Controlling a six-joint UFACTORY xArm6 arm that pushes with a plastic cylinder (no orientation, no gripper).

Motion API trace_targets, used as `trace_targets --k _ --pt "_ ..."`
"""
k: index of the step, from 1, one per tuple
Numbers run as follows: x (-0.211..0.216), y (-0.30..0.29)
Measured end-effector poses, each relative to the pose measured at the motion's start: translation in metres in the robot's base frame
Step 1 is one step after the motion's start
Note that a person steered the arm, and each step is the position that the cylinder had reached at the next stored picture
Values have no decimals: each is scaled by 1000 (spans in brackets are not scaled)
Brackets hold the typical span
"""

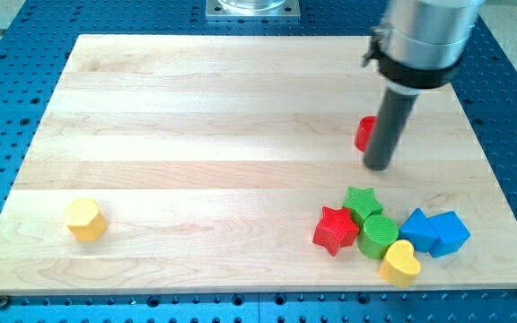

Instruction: Separate the green star from the green circle

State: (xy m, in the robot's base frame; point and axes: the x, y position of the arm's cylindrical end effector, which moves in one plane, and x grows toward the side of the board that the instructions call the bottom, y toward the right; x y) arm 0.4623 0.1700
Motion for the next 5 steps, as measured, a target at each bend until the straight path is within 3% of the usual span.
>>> trace_targets --k 1,4,5 --pt "34 15" --pt "60 4" --pt "66 -26"
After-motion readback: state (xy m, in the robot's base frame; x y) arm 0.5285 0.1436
